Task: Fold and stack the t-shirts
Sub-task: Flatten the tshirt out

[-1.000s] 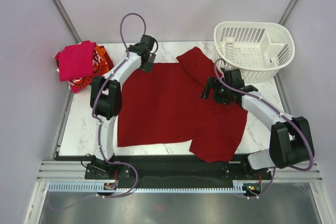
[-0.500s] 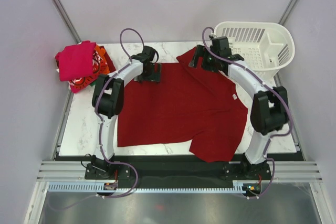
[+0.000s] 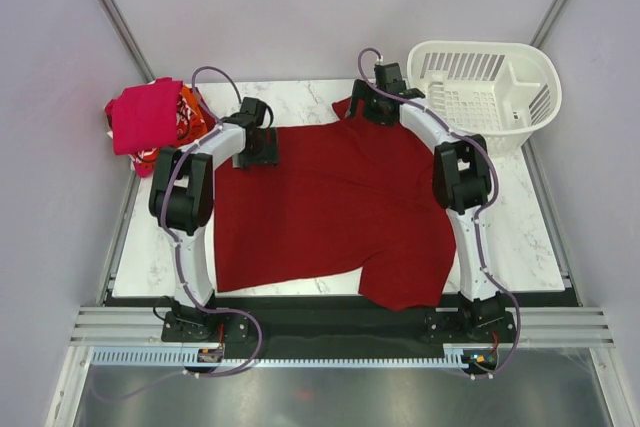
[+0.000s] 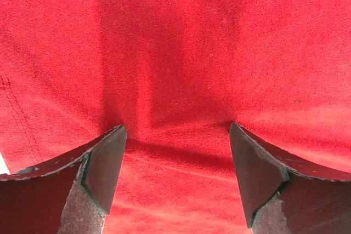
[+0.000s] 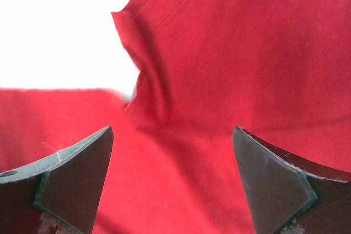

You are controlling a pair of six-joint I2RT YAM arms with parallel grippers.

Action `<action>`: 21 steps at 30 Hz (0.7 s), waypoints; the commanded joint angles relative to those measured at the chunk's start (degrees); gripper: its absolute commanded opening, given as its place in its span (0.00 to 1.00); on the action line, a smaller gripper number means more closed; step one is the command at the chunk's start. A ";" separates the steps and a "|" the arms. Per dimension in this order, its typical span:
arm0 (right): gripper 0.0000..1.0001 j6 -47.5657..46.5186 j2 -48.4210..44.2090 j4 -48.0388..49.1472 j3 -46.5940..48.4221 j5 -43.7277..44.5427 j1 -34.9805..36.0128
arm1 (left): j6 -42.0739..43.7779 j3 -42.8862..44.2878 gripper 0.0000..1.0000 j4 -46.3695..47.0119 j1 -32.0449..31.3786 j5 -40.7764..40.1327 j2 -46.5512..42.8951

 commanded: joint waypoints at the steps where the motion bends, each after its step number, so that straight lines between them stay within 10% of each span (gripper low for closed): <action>1: 0.98 0.48 6.12 -1.77 8.21 4.04 0.24 | -1.60 -3.15 0.85 -2.77 1.21 -4.04 -1.40; 21: 0.98 6.81 22.15 9.04 23.78 9.05 -3.81 | 2.71 18.88 0.88 -11.72 6.58 -5.37 8.43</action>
